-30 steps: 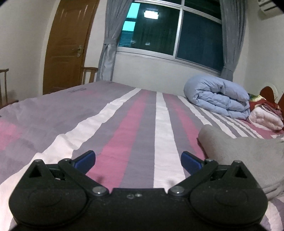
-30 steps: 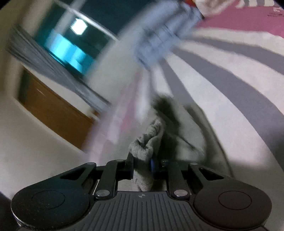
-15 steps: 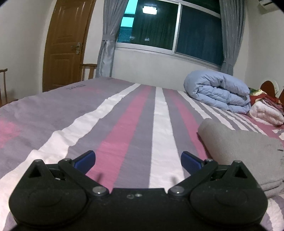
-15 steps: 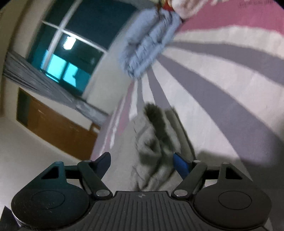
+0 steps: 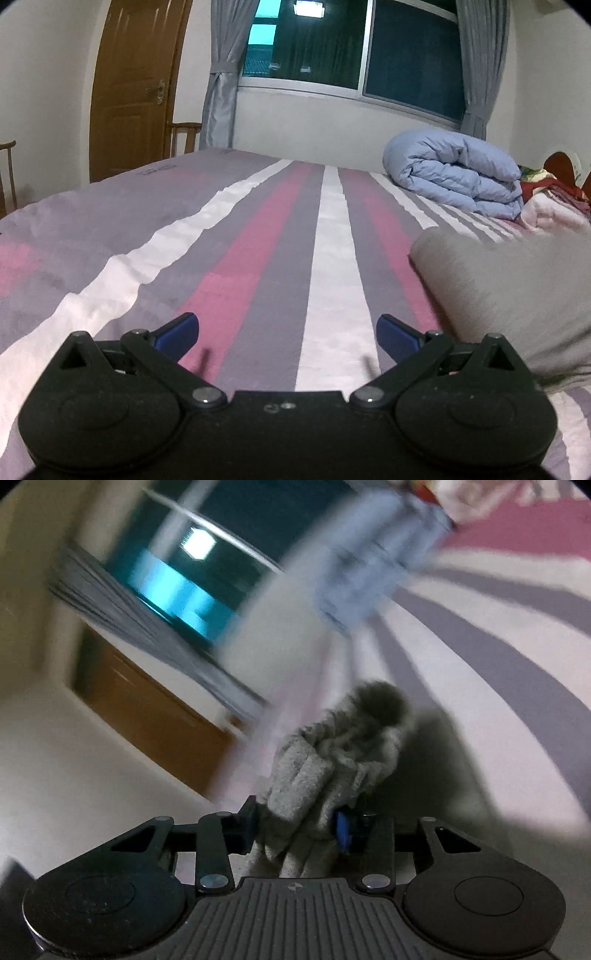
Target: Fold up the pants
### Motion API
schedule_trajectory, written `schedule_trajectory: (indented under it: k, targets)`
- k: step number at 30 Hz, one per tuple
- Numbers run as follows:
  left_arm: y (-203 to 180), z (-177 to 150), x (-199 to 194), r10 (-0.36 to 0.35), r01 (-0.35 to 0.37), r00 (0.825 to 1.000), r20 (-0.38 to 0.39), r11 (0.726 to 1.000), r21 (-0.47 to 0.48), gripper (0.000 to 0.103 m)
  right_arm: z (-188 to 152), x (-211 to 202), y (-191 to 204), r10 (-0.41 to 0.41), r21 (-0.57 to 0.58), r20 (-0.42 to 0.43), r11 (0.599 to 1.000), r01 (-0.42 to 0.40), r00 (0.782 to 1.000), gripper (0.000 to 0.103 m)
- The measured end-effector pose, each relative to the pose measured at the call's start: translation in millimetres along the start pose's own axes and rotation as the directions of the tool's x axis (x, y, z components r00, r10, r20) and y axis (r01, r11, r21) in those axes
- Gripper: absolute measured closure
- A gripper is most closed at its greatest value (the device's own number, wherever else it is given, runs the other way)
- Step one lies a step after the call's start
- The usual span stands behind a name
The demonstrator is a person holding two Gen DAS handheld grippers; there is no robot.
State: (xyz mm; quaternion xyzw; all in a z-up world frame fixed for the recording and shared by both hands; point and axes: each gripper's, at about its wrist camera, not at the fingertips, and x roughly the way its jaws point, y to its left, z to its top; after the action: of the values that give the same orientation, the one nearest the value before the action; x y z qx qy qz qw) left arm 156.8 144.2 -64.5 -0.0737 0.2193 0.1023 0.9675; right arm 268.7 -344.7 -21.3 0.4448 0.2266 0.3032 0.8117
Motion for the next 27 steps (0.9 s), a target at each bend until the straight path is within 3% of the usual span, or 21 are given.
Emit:
schedule_trajectory:
  k: [2, 3, 4, 5, 6, 7, 11, 27]
  targets:
    - [0.6, 0.1, 1.4, 0.001, -0.001, 1.0, -0.004, 1.0, 0.004, 0.007, 0.7, -9.3, -1.0, 0.023, -0.002, 0.081, 1.0, -0.023, 0.996, 0.062]
    - [0.4, -0.2, 1.6, 0.002, -0.002, 1.0, -0.004, 1.0, 0.003, 0.007, -1.1, -4.8, -14.9, -0.044, 0.026, 0.067, 0.999, 0.042, 0.997, 0.062]
    - [0.4, 0.1, 1.9, 0.006, -0.006, 1.0, -0.002, 1.0, 0.002, 0.007, -4.7, 14.0, -44.5, -0.174, 0.101, -0.038, 0.979, 0.177, 0.984, 0.062]
    - [-0.1, 0.2, 2.1, 0.007, -0.007, 1.0, -0.001, 1.0, -0.002, 0.007, -12.2, 30.6, -71.7, -0.252, 0.158, -0.17, 0.947, 0.279, 0.953, 0.064]
    - [0.0, -0.1, 2.5, 0.007, -0.007, 1.0, -0.004, 1.0, -0.006, 0.007, -20.6, 35.8, -83.9, -0.272, 0.159, -0.207, 0.938, 0.307, 0.94, 0.065]
    - [-0.2, -0.5, 2.2, 0.007, -0.007, 1.0, -0.005, 1.0, -0.006, 0.007, -25.1, 31.4, -80.8, -0.266, 0.114, -0.169, 0.951, 0.287, 0.949, 0.065]
    - [-2.1, -0.1, 0.9, 0.006, -0.006, 1.0, 0.009, 1.0, 0.007, 0.007, -24.8, 33.7, -71.0, -0.292, 0.066, -0.166, 0.95, 0.306, 0.942, 0.064]
    - [-6.6, -2.6, -2.3, -0.001, 0.001, 1.0, -0.003, 1.0, 0.027, 0.007, -25.6, 30.0, -64.8, -0.298, 0.037, -0.164, 0.951, 0.308, 0.94, 0.064]
